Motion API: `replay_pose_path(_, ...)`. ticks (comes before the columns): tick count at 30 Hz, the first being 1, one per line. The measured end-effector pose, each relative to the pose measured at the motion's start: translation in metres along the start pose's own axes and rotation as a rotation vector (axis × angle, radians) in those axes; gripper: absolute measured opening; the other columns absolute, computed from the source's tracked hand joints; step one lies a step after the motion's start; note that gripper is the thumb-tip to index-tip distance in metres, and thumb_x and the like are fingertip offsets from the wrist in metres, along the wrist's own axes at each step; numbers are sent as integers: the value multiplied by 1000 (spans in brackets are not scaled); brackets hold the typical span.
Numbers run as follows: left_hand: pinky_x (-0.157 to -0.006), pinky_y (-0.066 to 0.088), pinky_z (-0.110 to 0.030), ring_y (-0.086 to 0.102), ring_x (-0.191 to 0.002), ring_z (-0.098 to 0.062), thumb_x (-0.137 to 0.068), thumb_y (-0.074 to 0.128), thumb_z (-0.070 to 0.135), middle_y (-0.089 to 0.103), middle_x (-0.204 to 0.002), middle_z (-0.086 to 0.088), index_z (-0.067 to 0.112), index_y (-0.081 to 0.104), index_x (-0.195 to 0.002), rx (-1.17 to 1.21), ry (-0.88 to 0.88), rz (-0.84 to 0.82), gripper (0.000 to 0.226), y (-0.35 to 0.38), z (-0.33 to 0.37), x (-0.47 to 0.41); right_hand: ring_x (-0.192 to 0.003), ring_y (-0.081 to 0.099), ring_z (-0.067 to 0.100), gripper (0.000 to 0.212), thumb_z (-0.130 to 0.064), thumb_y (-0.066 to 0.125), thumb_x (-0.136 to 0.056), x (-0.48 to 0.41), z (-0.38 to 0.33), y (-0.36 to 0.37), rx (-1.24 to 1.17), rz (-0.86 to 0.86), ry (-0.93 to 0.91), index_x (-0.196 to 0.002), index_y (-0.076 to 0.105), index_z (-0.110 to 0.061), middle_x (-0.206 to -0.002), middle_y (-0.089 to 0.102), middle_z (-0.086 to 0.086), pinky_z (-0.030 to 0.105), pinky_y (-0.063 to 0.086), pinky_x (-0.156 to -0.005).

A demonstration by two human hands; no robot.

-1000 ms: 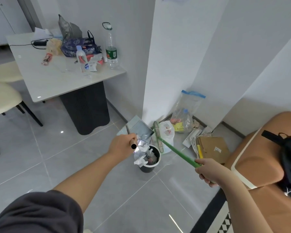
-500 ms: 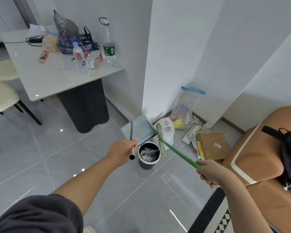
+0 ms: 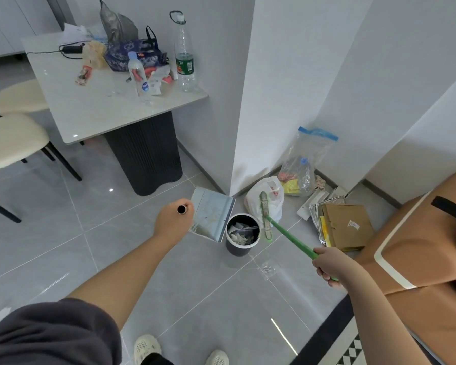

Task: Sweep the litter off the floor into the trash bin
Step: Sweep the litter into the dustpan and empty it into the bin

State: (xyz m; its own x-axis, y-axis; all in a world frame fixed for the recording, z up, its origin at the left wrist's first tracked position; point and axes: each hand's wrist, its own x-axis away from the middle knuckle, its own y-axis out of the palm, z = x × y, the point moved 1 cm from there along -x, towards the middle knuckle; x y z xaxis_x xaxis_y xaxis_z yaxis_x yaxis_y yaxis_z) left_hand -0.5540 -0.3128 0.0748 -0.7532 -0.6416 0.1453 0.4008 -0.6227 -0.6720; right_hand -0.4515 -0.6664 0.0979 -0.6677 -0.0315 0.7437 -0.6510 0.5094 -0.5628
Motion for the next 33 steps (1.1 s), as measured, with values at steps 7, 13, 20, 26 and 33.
replay_pose_path(7, -56, 38, -33, 48, -59, -30, -92, 38, 24, 51, -60, -14, 5, 44, -61, -64, -272, 64, 37, 7, -50, 4, -48, 36, 17, 36, -1, 28, -91, -56, 15, 17, 117, 4, 111, -116, 53, -5, -57, 40, 8, 17, 33, -42)
replay_pose_path(13, -57, 40, -31, 60, -65, -34, -91, 41, 21, 67, -76, -20, -2, 56, -75, -49, -394, 12, 32, 42, -90, 11, -47, 36, 16, 20, -5, 31, -94, -100, 29, 43, 179, -12, 227, -79, 44, -2, -58, 40, 9, 23, 33, -45)
replay_pose_path(20, -61, 46, -32, 66, -68, -36, -92, 43, 22, 68, -76, -21, 6, 52, -67, 47, -565, -123, 31, 93, -141, 10, -52, 41, 19, 21, -3, 31, -92, -156, 70, 71, 356, -68, 318, -104, 49, 1, -64, 46, 11, 26, 38, -53)
replay_pose_path(26, -57, 39, -27, 52, -49, -25, -91, 47, 22, 54, -56, -8, 8, 50, -64, 122, -676, -186, 31, 120, -176, 21, -50, 40, 16, 46, 3, 31, -88, -171, 82, 102, 548, -194, 320, -134, 39, 2, -68, 46, 9, 22, 33, -46)
replay_pose_path(33, -64, 48, -36, 57, -69, -29, -91, 47, 21, 60, -70, -13, 6, 60, -76, 139, -744, -193, 25, 136, -204, 56, -46, 39, 11, 52, 2, 38, -85, -142, 47, 121, 546, -386, 257, -137, 41, -4, -68, 46, 5, 18, 34, -43)
